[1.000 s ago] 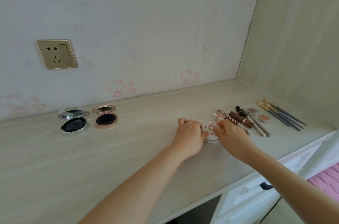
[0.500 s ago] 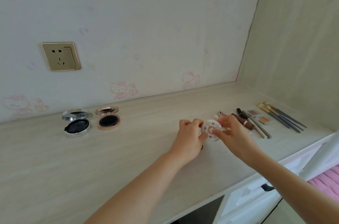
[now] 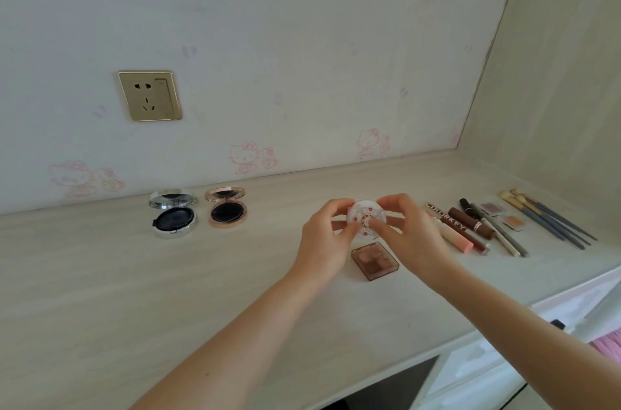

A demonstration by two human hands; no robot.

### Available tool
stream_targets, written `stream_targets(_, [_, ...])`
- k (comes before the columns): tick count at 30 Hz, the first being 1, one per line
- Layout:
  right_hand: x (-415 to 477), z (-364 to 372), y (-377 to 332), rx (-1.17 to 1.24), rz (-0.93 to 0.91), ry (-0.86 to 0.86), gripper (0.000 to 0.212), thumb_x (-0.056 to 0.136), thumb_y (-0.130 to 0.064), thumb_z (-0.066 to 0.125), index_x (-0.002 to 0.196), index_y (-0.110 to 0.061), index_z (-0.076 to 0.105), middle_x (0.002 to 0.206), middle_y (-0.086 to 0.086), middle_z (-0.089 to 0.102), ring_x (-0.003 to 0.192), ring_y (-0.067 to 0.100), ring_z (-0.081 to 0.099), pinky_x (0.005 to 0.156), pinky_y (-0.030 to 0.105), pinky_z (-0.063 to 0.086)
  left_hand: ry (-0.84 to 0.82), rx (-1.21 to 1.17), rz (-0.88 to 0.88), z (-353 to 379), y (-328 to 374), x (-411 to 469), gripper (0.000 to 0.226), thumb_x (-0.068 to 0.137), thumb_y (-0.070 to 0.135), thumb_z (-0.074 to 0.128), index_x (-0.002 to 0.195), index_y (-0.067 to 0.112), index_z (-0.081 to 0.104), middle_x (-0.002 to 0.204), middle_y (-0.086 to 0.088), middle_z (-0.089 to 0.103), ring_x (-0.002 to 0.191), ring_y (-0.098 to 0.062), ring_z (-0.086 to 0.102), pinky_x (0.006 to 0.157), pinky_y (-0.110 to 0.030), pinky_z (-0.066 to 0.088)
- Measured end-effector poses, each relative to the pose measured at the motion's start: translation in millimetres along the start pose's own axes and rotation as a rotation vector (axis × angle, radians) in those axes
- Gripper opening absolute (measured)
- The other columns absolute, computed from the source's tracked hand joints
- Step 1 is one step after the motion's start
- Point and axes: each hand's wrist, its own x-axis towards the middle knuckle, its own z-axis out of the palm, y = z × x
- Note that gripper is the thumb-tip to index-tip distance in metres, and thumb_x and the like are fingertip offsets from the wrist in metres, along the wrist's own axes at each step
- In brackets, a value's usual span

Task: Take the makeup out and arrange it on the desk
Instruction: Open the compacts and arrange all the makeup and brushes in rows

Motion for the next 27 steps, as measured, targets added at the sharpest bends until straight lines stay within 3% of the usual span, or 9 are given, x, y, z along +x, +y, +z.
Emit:
stream_targets(4, [3.2,18.5,-0.2,-0.031,0.003,-0.045,0.031,0.088,-0.023,0.066,0.117,-0.020,0.055,0.116,-0.011,0.060,0.108,0.005,0.059,0.061,0.028,0.058,0.022,-0.101,-0.112,-22.1,-4.0,-4.2,0.030,0.085,0.017,0.070,0.114,0.020,0.064,0.110,0.007,0.068,0.095,-0.012,0.068,0.087,-0.038,0.056])
stream_targets(7, [4.9,33.1,-3.4,-0.108,-0.034,-0.078,0.035,0.090,-0.019,0.061,0.124,-0.021,0.054,0.122,-0.010,0.059,0.112,0.004,0.056,0.078,0.025,0.056,0.063,-0.220,-0.206,-38.4,-5.0,-8.2,0.026,0.086,0.008,0.068,0.110,0.017,0.065,0.111,-0.002,0.066,0.093,-0.017,0.069,0.083,-0.034,0.058])
stream_targets(10, [1.0,47.5,-9.4,-0.204,-0.129,-0.158,0.047,0.088,-0.010,0.059,0.133,-0.022,0.049,0.126,-0.008,0.054,0.113,0.006,0.054,0.080,0.009,0.048,0.076,-0.318,-0.288,-53.2,-6.0,-13.5,0.026,0.086,0.006,0.067,0.112,0.013,0.065,0.111,-0.005,0.065,0.094,-0.016,0.069,0.081,-0.030,0.058])
stream_targets(14, [-3.3,65.0,-12.9,-0.319,-0.273,-0.280,0.061,0.085,-0.008,0.061,0.140,-0.024,0.040,0.133,-0.005,0.047,0.115,0.009,0.051,0.095,0.022,0.048,0.080,-0.373,-0.366,-75.6,-11.4,-20.2,0.029,0.087,0.009,0.067,0.116,0.011,0.064,0.112,-0.007,0.067,0.097,-0.018,0.069,0.083,-0.033,0.058])
stream_targets(17, [-4.1,78.2,-16.6,-0.365,-0.340,-0.318,0.062,0.085,-0.014,0.066,0.140,-0.025,0.040,0.132,-0.006,0.046,0.112,0.005,0.050,0.095,0.017,0.045,0.105,-0.439,-0.425,-90.7,-14.7,-25.4,0.029,0.087,0.012,0.067,0.115,0.012,0.063,0.107,-0.007,0.070,0.092,-0.018,0.070,0.082,-0.034,0.058])
stream_targets(23, [-4.0,98.5,-30.9,-0.263,-0.290,-0.382,0.059,0.080,-0.026,0.074,0.133,-0.029,0.048,0.125,-0.008,0.053,0.100,0.006,0.058,0.086,0.023,0.052,0.209,-0.490,-0.455,-116.7,-18.7,-35.8,0.030,0.085,0.018,0.071,0.113,0.012,0.063,0.103,-0.009,0.072,0.089,-0.019,0.071,0.077,-0.030,0.058])
stream_targets(27, [-6.8,106.6,-42.7,-0.204,-0.225,-0.378,0.055,0.081,-0.036,0.071,0.131,-0.031,0.050,0.119,-0.013,0.056,0.092,0.001,0.061,0.079,0.017,0.052,0.138,-0.528,-0.429,-129.3,-18.6,-42.4,0.025,0.092,0.024,0.060,0.110,0.010,0.068,0.104,-0.008,0.073,0.091,-0.016,0.070,0.083,-0.030,0.055])
